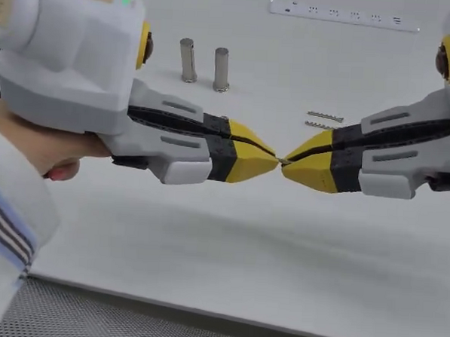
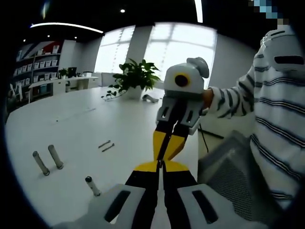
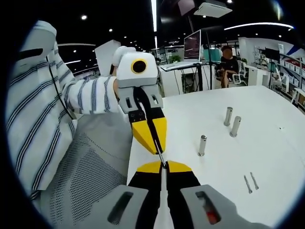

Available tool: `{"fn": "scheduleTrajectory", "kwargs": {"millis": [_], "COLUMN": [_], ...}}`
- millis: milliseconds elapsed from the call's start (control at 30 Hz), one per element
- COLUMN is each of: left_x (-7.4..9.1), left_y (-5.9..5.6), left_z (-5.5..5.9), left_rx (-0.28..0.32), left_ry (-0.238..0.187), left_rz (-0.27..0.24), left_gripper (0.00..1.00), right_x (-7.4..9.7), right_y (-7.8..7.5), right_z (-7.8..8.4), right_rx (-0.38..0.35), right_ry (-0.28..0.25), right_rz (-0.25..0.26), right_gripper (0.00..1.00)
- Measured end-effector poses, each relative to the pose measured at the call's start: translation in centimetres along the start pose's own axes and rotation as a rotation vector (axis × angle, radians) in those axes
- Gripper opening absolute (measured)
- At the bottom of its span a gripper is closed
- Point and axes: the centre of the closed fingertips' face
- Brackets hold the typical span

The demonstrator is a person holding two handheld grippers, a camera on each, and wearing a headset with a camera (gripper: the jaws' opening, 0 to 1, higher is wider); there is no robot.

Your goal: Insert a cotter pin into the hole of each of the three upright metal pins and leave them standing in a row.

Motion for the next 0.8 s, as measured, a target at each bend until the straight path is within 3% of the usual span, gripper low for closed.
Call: {"fn": "scheduleTrajectory", "kwargs": {"millis": [100,167,200,333,367,467,600,700,800], "left_x": [0.1,0.2,0.3,0.6,0.7,1.0,1.7,1.9,1.8], "left_y": [0.6,0.9,1.2,2.3,2.7,3.7,6.1,7.0,7.7], "left_z": [0.4,0.6,0.5,0.8,0.8,0.7,0.6,0.5,0.9], "left_rx": [-0.021,-0.105,-0.119,-0.139,-0.143,-0.144,-0.139,-0.111,-0.106], "left_ry": [0.015,0.024,0.023,0.025,0.024,0.016,0.012,-0.005,0.016], "left_rz": [-0.031,-0.041,-0.057,-0.106,-0.121,-0.162,-0.264,-0.279,-0.286], "left_gripper": [0.00,0.00,0.02,0.20,0.26,0.30,0.36,0.38,0.37], "right_x": [-0.1,-0.1,-0.1,0.2,0.2,0.1,-0.2,-0.6,-0.9], "right_y": [-0.1,-0.6,-0.8,-2.0,-2.2,-3.2,-3.9,-4.9,-5.3], "right_z": [0.2,0.1,0.1,0.1,0.1,0.3,0.9,1.3,1.3], "right_rx": [0.056,0.093,0.111,0.138,0.138,0.143,0.160,0.157,0.151], "right_ry": [0.030,0.054,0.059,0.084,0.085,0.109,0.165,0.192,0.215], "right_rz": [0.010,0.037,0.044,0.081,0.085,0.108,0.137,0.147,0.151], "right_gripper": [0.00,0.00,0.00,0.00,0.00,0.00,0.00,0.00,0.00]}}
Point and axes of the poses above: the centre of the closed fingertips' face, and the gripper's own axes: x roughly backward along the fingers, y roughly to its left, z roughly out of its underside
